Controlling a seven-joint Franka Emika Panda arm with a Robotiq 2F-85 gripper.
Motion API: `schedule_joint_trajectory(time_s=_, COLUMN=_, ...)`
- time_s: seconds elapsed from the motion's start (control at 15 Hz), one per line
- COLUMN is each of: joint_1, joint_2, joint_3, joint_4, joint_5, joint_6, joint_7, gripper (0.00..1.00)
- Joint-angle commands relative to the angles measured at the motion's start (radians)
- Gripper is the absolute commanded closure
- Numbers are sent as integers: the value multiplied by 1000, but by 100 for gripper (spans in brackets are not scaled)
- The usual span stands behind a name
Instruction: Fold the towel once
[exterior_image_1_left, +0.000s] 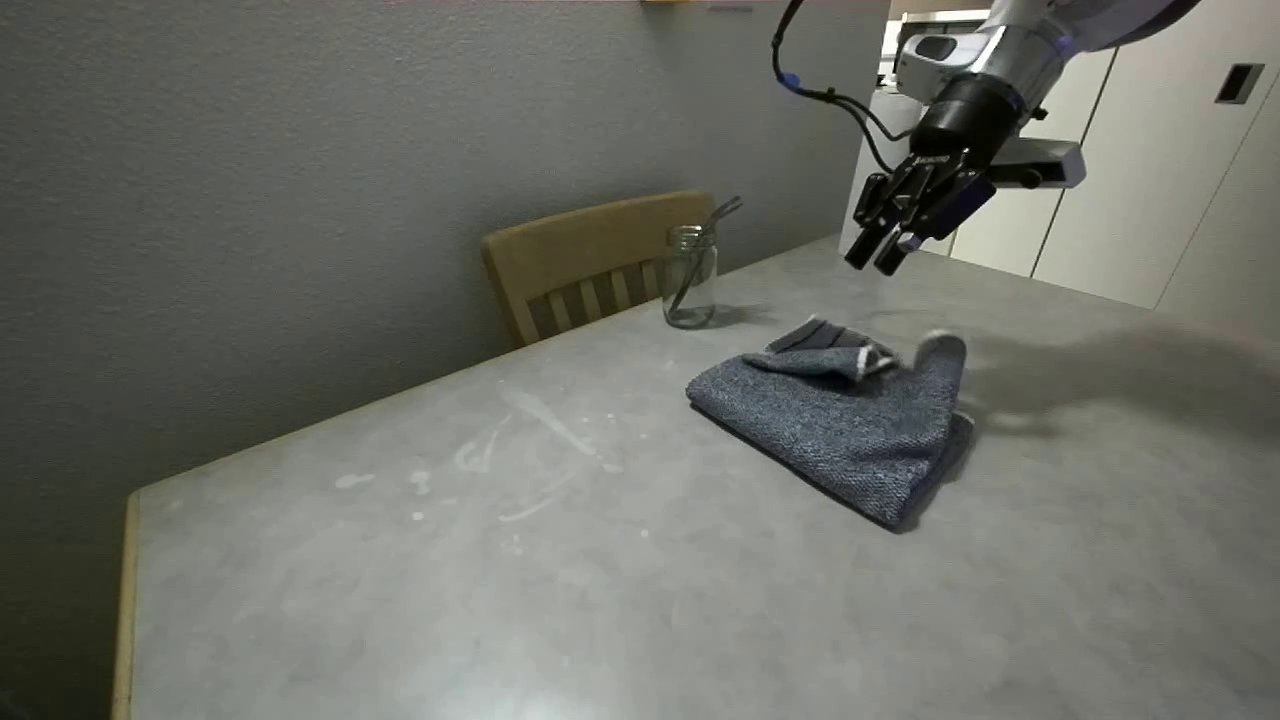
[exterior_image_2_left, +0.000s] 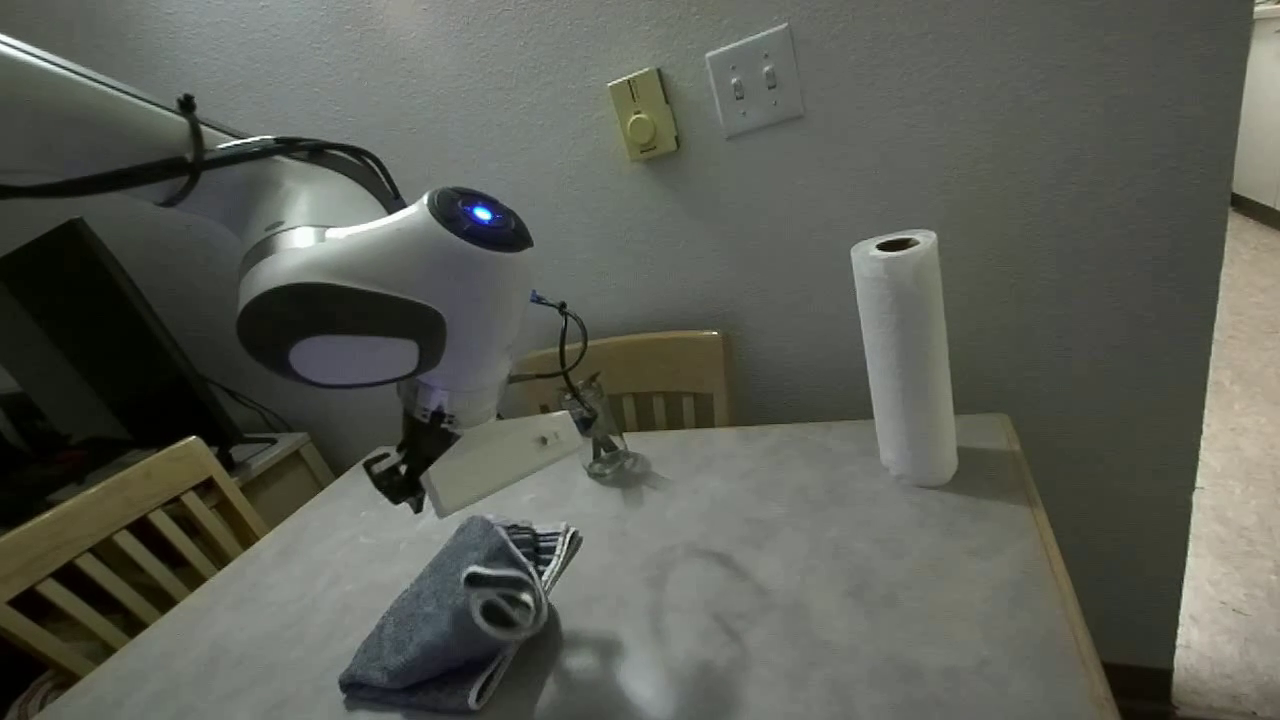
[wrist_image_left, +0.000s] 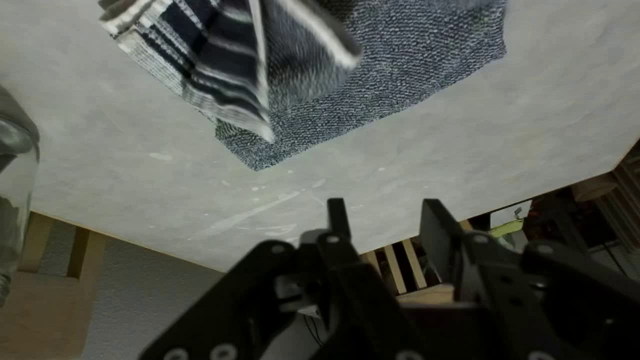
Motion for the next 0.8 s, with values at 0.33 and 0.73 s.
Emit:
schedule_joint_trajectory(time_s=0.33, joint_1=23, joint_2=-18, joint_3=9, joint_4=4, joint_5=-17, joint_6=43, joint_7=79, gripper=0)
schedule_joint_trajectory(time_s=0.73, joint_1=128, joint_2=-99, joint_3=9, joint_4=-74, joint_5=-56, joint_6=314, joint_7=439, gripper=0)
